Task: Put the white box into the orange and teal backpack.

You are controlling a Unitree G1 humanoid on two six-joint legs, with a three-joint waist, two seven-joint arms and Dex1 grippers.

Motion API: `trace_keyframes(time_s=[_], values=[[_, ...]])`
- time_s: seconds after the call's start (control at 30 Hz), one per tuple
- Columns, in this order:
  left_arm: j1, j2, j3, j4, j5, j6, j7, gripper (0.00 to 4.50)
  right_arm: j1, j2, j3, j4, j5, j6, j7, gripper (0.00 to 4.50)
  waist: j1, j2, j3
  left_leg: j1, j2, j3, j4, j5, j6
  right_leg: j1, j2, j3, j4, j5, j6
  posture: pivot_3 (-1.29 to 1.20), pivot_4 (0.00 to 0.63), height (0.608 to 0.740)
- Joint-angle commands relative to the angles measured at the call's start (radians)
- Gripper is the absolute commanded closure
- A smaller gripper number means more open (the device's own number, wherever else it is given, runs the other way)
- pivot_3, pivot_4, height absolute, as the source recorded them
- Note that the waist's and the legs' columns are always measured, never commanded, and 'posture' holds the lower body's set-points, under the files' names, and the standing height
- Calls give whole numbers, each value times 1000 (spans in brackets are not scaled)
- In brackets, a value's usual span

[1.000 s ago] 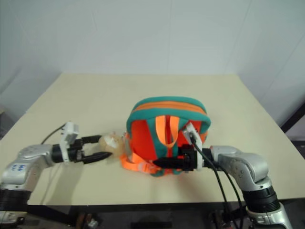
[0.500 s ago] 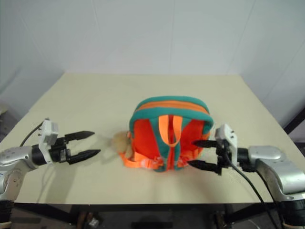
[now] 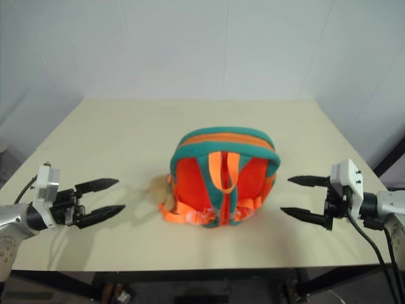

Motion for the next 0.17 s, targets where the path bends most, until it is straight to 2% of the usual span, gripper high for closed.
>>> trace_keyframes(time_s=[0.03,0.17], values=[[-36,22,7,15,0,-42,-26,0,-8,-31,7,-24,10,2,36,14,0,0,0,0,0,0,0,0,0,0,0,0,0,0,0,0,150,740],[-57,38,-5,28,-3,-40,-54,0,0,-34,6,-28,9,4,45,14,1,0,0,0,0,0,0,0,0,0,0,0,0,0,0,0,150,740]])
